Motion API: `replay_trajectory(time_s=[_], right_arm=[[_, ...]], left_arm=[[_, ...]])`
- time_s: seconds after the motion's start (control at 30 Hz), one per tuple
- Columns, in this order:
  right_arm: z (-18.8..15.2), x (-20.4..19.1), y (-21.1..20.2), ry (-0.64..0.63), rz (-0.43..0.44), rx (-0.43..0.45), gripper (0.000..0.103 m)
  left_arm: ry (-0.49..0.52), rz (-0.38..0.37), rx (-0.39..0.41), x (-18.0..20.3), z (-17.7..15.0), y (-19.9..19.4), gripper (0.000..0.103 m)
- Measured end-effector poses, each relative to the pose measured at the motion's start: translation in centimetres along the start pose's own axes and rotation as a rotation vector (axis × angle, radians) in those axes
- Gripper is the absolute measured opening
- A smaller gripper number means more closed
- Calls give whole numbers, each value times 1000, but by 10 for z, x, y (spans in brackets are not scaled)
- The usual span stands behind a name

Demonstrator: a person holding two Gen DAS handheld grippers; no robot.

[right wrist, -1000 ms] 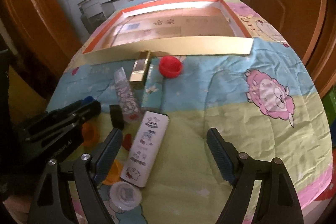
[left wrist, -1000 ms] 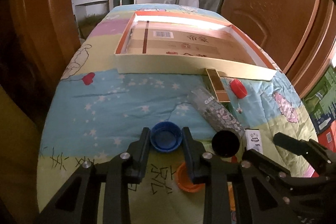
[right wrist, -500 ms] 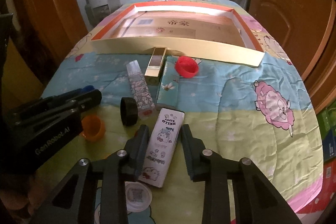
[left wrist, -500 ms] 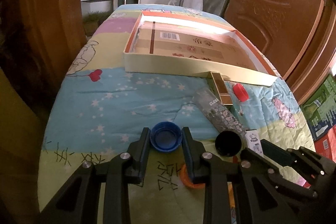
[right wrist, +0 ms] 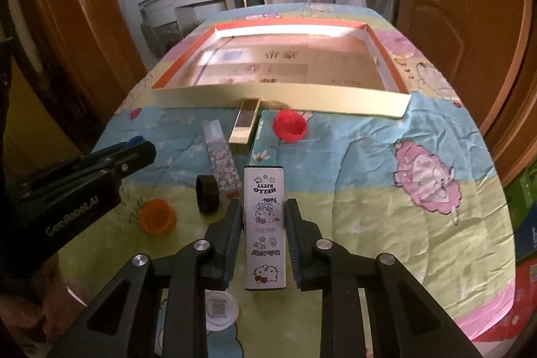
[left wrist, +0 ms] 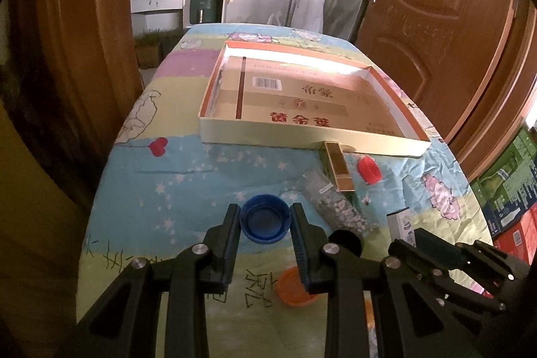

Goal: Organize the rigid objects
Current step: 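Carry the blue cap and white box into the cardboard tray with both tools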

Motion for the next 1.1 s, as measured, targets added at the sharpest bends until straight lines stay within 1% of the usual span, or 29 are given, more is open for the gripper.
replay_trajectory(time_s=[0.2, 0.43, 0.57, 0.67, 0.8, 0.9, 1.03, 1.1], right_arm=[[5, 9, -11, 6, 0, 27, 26], [24, 18, -23, -30, -6, 74, 26], [43, 26, -26, -58, -5, 101, 26], [60, 34, -27, -70, 8, 112, 26], [83, 49, -26, -88, -7, 127, 26], [100, 62, -24, -85, 1, 129, 26], [122, 78, -18, -89, 7, 128, 26], [130, 84, -13, -89, 21, 123, 26]], left_arm=[[5, 2, 11, 8, 5, -6, 30], [27, 13, 50, 24, 25, -15, 30], [28, 12, 66, 34, 41, -14, 30], [33, 23, 92, 44, 60, -14, 30], [35, 28, 110, 55, 82, -10, 30], [40, 41, 110, 61, 95, -3, 30], [41, 45, 90, 69, 117, 13, 30], [34, 45, 83, 70, 123, 19, 30]])
Point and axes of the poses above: each gripper's, at about its wrist camera, not at the fingertips, and y roughly the way its jaws point, x to its right, z to its top, the point moved 5 cm from there along y, roughly the way its jaws point, and after that the axes turned 14 degrees about -y, right-handed, at the moved point
